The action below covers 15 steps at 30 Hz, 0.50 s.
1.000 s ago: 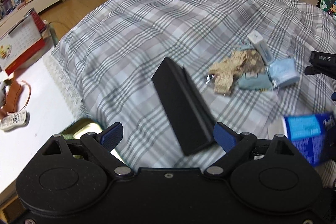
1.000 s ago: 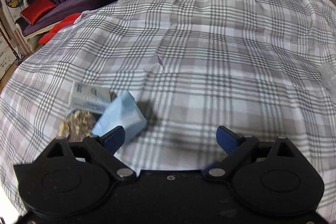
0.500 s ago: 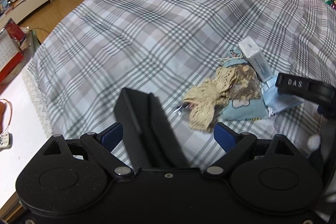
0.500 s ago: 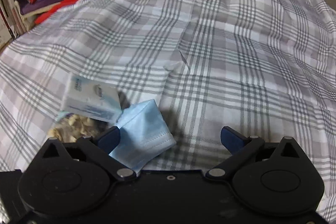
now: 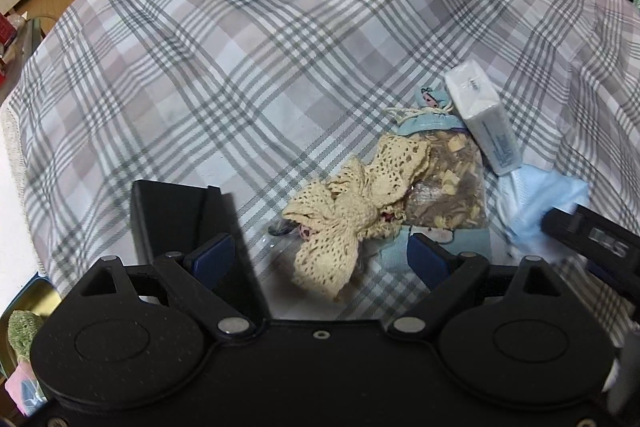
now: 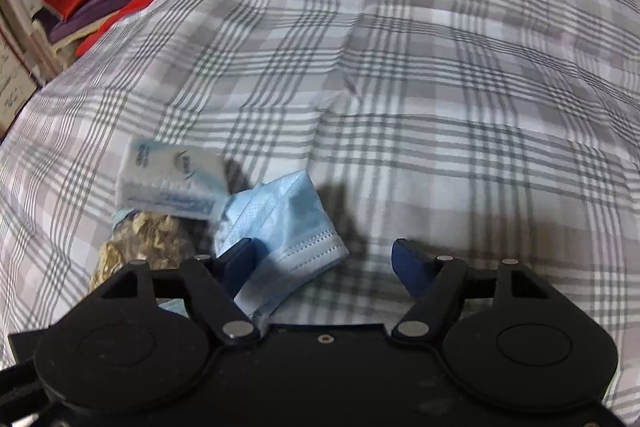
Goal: Organize soft objects
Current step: 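Grasp the beige lace doily with the left gripper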
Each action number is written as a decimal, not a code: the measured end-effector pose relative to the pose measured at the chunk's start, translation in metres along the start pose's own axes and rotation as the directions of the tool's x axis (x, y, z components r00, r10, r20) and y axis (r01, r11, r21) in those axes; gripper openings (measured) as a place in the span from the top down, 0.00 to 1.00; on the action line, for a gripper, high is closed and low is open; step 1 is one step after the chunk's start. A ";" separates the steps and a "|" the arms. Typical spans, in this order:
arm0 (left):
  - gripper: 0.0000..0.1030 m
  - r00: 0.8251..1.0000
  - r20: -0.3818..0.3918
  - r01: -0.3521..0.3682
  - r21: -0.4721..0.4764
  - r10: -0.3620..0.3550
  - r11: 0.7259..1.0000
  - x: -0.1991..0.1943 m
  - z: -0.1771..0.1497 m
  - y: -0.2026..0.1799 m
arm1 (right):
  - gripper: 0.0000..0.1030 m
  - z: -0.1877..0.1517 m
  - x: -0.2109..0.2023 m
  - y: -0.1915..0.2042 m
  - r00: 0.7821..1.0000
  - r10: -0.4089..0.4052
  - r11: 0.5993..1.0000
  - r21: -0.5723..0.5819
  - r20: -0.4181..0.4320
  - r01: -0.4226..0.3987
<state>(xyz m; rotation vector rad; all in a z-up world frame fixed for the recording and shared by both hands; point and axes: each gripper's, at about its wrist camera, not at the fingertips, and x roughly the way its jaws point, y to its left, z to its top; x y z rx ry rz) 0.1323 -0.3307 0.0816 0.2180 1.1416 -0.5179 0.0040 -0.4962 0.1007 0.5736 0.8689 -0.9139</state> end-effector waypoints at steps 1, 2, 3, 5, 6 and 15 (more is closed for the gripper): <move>0.13 1.000 -0.004 -0.002 -0.004 0.002 1.000 0.003 0.002 -0.001 | 0.30 0.000 -0.001 -0.004 1.000 -0.001 1.000 0.013 0.004 0.001; 0.13 1.000 -0.006 -0.001 -0.010 0.001 1.000 0.006 0.004 -0.001 | 0.30 0.000 -0.002 -0.008 1.000 -0.001 1.000 0.028 0.009 0.001; 0.13 1.000 -0.007 0.000 -0.020 0.000 1.000 0.008 0.006 0.000 | 0.30 0.001 -0.003 -0.012 1.000 -0.001 0.999 0.041 0.011 0.001; 0.13 1.000 -0.011 0.006 -0.036 -0.007 0.999 0.013 0.011 0.001 | 0.29 0.001 -0.004 -0.020 1.000 -0.002 0.997 0.071 0.016 0.001; 0.13 1.000 -0.017 0.016 -0.045 -0.017 0.999 0.016 0.014 0.002 | 0.29 0.001 -0.005 -0.023 1.000 -0.004 0.996 0.084 0.019 0.002; 0.38 0.994 -0.005 0.108 -0.044 -0.108 0.993 0.026 0.021 -0.003 | 0.29 0.001 -0.004 -0.030 0.999 0.015 0.994 0.104 0.028 -0.018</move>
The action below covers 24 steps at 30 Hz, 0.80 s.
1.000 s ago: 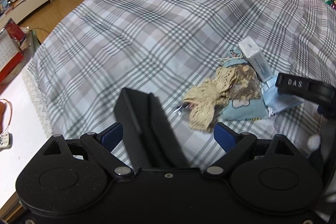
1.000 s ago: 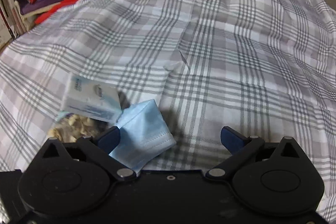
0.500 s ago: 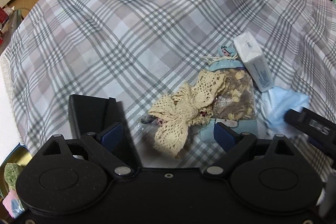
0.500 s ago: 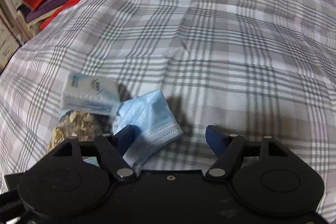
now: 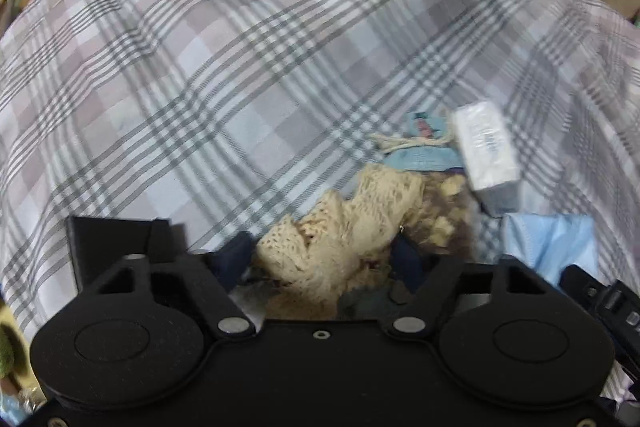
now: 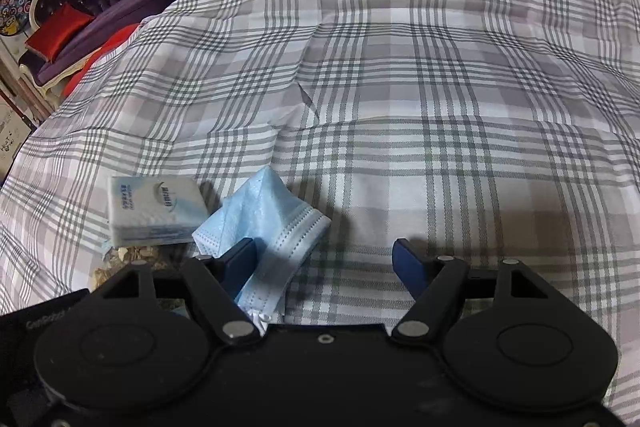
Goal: Organize soft objects
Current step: 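Grasp the beige lace doily with the left gripper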
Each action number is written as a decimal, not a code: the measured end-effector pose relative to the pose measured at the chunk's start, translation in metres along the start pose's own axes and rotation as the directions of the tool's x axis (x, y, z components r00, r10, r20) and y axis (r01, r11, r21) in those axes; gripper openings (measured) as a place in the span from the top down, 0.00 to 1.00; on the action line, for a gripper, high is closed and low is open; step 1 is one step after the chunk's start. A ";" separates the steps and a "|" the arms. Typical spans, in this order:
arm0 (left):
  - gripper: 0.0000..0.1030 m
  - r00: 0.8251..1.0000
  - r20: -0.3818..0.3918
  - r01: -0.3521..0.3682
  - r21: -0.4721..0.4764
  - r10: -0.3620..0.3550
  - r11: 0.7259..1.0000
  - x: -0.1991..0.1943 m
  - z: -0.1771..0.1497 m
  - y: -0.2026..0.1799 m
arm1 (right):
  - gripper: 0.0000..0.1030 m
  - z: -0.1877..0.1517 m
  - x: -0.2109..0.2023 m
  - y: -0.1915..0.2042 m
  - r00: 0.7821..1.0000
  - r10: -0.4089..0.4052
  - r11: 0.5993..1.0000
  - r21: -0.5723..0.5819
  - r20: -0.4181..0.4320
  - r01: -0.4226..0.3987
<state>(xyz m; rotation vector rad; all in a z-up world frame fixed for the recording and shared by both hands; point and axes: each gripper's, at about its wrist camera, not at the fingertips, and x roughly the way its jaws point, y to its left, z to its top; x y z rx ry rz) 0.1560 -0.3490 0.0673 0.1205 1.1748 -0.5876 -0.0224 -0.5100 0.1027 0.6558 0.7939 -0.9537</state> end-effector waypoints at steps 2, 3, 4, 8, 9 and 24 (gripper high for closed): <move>0.47 1.000 0.015 0.007 0.018 -0.007 1.000 -0.004 0.000 -0.003 | 0.29 -0.001 -0.002 0.000 1.000 0.003 1.000 -0.003 0.010 -0.003; 0.53 1.000 0.019 0.008 0.026 -0.008 1.000 -0.007 -0.001 -0.005 | 0.30 -0.001 -0.003 0.000 1.000 0.006 1.000 -0.004 0.013 -0.006; 0.54 1.000 0.022 0.003 0.025 -0.003 1.000 -0.009 -0.001 -0.006 | 0.29 -0.001 -0.003 -0.001 1.000 0.008 1.000 -0.003 0.017 -0.008; 0.55 1.000 0.023 0.017 0.016 -0.018 1.000 -0.020 -0.004 -0.007 | 0.30 -0.001 -0.004 -0.004 0.999 0.013 1.000 0.003 0.030 -0.013; 0.55 1.000 0.025 0.017 0.017 -0.017 1.000 -0.023 -0.005 -0.008 | 0.30 -0.001 -0.004 -0.005 1.000 0.011 1.000 0.006 0.028 -0.012; 0.55 0.995 0.083 0.050 0.007 -0.051 0.999 -0.105 -0.053 0.020 | 0.32 -0.004 -0.017 -0.010 0.995 0.028 0.999 0.030 0.094 -0.031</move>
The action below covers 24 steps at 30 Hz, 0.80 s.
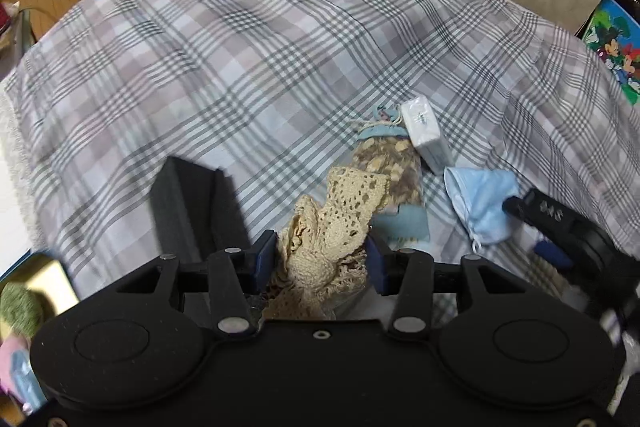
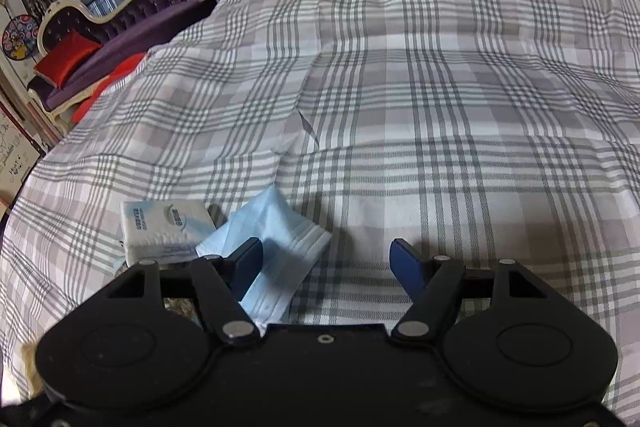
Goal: Organize soft objects
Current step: 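Grasp the beige lace doily with the left gripper, then carry the lace doily toward the tray with the left gripper while the right grasps another blue mask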
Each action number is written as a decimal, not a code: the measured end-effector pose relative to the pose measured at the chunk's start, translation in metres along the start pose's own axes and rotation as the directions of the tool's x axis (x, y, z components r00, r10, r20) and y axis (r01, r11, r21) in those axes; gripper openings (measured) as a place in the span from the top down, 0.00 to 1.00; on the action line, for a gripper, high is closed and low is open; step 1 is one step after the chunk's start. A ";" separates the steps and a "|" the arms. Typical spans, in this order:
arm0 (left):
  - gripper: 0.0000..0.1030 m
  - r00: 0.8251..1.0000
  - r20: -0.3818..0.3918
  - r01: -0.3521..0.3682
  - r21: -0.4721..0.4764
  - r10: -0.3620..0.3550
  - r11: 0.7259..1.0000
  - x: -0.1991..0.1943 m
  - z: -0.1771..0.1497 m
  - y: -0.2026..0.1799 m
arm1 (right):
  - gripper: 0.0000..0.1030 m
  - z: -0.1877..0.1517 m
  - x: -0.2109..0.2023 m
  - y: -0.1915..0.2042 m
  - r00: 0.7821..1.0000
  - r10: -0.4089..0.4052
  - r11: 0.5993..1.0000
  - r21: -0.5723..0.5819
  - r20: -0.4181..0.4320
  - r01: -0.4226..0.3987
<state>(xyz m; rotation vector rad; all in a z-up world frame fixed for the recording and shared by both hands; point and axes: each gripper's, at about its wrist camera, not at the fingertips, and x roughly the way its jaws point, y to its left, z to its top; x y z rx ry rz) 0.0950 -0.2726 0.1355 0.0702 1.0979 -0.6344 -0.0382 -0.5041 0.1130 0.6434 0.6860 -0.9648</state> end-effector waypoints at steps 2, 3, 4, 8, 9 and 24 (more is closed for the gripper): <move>0.55 1.000 0.007 -0.003 -0.001 0.003 1.000 -0.013 -0.009 0.007 | 0.32 0.001 -0.002 -0.003 1.000 0.012 1.000 0.011 0.010 -0.012; 0.55 1.000 0.010 -0.009 -0.001 0.009 1.000 -0.019 -0.014 0.011 | 0.33 0.001 -0.004 -0.004 1.000 0.019 1.000 0.018 0.017 -0.019; 0.55 1.000 0.011 -0.014 -0.001 0.014 1.000 -0.025 -0.019 0.016 | 0.33 0.002 -0.006 -0.006 0.999 0.027 0.999 0.025 0.027 -0.028; 0.55 0.999 0.007 -0.044 -0.017 0.044 0.999 -0.043 -0.038 0.035 | 0.33 0.003 -0.015 -0.011 0.997 0.038 0.998 0.048 0.070 -0.041; 0.55 0.998 0.005 -0.058 -0.019 0.058 0.998 -0.045 -0.043 0.040 | 0.34 0.003 -0.015 -0.011 0.997 0.038 0.998 0.052 0.072 -0.042; 0.55 0.987 -0.044 -0.161 -0.111 0.157 0.981 -0.066 -0.101 0.106 | 0.03 -0.008 0.028 0.057 0.992 -0.080 0.977 -0.205 -0.099 0.058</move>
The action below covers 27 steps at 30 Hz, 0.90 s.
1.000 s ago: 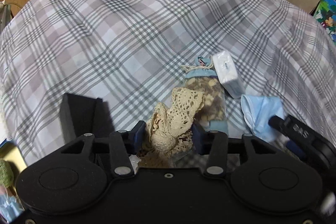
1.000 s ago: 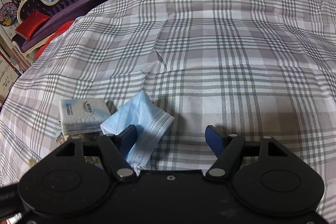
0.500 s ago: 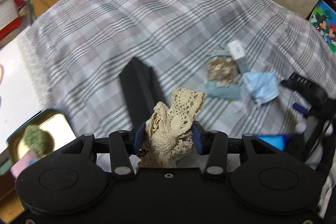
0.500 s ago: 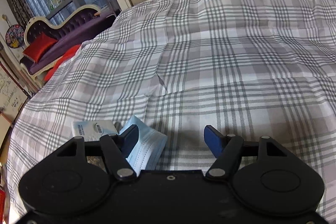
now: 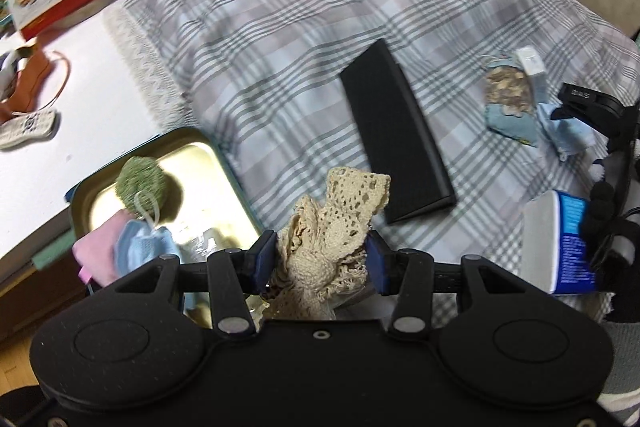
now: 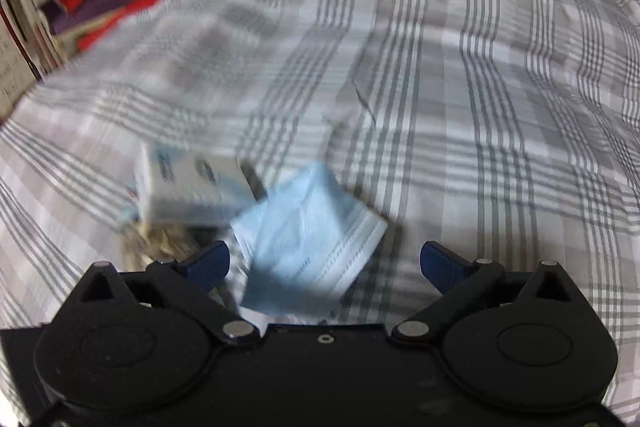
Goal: Organize soft objects
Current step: 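Carry the lace doily toward the tray with the left gripper while the right grasps another blue mask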
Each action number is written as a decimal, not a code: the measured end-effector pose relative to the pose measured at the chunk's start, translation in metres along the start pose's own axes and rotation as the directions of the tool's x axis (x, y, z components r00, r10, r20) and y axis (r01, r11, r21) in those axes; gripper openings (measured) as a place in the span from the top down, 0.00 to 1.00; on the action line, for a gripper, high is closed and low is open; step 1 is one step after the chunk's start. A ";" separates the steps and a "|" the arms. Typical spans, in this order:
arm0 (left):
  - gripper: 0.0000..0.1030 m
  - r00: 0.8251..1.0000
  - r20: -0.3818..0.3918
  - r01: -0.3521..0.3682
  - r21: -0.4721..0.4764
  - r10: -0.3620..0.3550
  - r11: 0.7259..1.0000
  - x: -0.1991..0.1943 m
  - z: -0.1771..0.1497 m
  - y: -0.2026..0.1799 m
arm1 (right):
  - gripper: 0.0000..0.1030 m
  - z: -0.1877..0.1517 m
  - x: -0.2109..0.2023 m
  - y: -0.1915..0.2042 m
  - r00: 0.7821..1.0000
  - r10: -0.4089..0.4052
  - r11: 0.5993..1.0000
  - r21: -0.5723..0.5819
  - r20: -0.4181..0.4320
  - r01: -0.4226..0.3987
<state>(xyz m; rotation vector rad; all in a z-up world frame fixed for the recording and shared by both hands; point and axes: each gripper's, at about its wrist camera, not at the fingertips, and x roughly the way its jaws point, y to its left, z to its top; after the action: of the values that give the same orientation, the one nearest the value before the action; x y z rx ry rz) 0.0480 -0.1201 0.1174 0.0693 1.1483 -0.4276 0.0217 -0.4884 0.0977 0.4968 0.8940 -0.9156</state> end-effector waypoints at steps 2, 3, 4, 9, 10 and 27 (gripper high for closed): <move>0.55 1.000 0.000 -0.012 -0.010 0.012 1.000 0.000 -0.003 0.007 | 0.35 -0.001 0.002 -0.007 1.000 0.015 0.999 0.029 -0.013 -0.015; 0.55 1.000 -0.002 -0.017 -0.016 0.017 1.000 0.000 -0.004 0.011 | 0.47 -0.001 0.003 -0.011 0.999 0.024 0.999 0.043 -0.023 -0.023; 0.55 1.000 -0.005 -0.021 -0.022 0.021 1.000 0.000 -0.006 0.014 | 0.63 -0.001 0.004 -0.014 0.999 0.031 0.998 0.048 -0.034 -0.029; 0.55 0.999 -0.019 -0.041 -0.059 0.040 0.997 0.001 -0.012 0.033 | 0.72 -0.007 -0.012 -0.030 0.995 0.085 0.992 0.094 0.043 -0.088; 0.55 0.999 -0.020 -0.046 -0.066 0.045 0.997 0.002 -0.012 0.036 | 0.72 -0.009 -0.018 -0.034 0.994 0.087 0.990 0.101 0.070 -0.094; 0.55 0.990 -0.010 -0.143 -0.181 0.144 0.973 -0.012 -0.032 0.108 | 0.72 -0.049 -0.120 -0.051 0.877 0.338 0.939 -0.067 0.342 -0.336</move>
<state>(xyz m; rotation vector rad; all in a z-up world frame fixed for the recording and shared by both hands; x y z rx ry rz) 0.0553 -0.0088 0.0976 -0.0071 1.1663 -0.1938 -0.0792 -0.4248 0.1701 0.4496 0.4647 -0.6512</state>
